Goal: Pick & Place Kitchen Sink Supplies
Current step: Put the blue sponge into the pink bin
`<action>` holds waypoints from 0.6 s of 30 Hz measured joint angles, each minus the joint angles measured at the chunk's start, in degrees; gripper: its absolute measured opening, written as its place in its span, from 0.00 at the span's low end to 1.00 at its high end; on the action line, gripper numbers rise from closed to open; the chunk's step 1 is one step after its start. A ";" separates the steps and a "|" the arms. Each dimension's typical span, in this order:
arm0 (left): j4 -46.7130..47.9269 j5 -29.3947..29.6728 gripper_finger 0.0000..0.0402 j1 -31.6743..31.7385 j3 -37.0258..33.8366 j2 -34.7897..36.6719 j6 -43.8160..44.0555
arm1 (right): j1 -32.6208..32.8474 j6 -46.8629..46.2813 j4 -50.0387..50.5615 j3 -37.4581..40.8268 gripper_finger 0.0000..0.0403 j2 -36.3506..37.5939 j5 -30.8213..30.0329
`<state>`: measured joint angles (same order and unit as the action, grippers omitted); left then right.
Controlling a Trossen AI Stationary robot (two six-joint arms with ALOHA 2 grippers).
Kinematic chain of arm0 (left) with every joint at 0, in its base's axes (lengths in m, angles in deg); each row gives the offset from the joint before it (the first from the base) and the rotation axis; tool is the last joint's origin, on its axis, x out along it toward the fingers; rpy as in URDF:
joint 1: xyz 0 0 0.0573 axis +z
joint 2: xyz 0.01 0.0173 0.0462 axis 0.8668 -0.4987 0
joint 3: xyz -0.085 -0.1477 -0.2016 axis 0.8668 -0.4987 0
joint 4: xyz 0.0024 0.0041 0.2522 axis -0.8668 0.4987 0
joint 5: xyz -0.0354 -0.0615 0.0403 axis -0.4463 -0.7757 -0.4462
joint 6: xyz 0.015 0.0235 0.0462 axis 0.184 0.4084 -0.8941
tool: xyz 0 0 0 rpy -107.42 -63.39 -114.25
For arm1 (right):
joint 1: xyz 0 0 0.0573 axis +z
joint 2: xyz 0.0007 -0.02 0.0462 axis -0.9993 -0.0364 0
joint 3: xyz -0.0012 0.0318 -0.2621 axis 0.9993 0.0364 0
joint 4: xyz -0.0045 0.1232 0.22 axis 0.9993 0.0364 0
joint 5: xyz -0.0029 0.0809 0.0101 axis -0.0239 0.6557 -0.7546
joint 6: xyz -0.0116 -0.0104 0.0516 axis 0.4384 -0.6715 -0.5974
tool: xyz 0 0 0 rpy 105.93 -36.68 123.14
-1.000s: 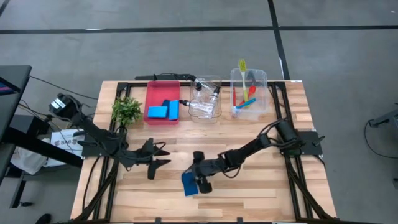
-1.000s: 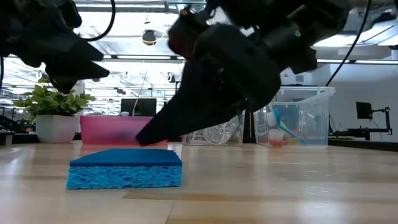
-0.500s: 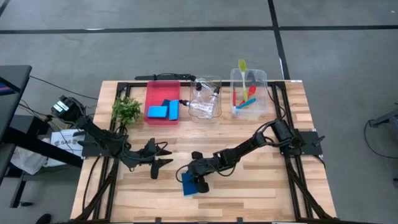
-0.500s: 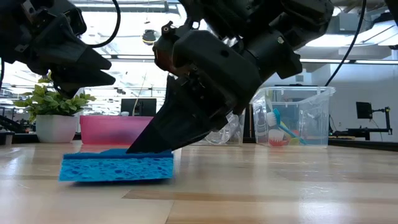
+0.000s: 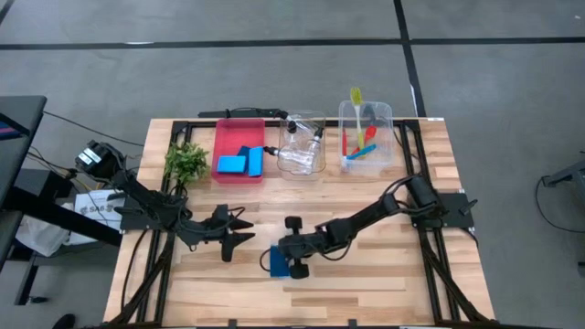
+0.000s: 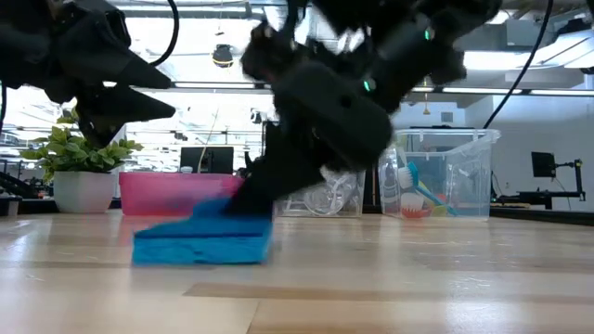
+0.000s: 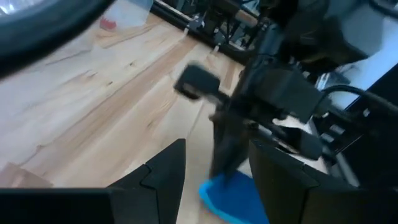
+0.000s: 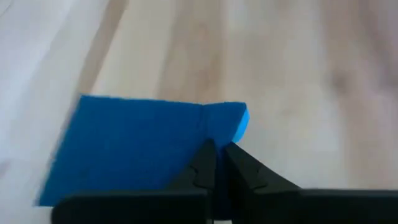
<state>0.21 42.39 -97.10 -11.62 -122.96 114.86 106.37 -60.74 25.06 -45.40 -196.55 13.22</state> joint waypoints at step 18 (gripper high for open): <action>-7.05 2.54 0.44 2.56 0.02 -0.11 3.32 | 0.32 7.97 -0.65 -0.30 0.01 13.97 -25.08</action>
<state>-6.85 44.93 -94.54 -11.60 -123.07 118.18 106.68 -52.77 24.41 -45.70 -182.58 -11.86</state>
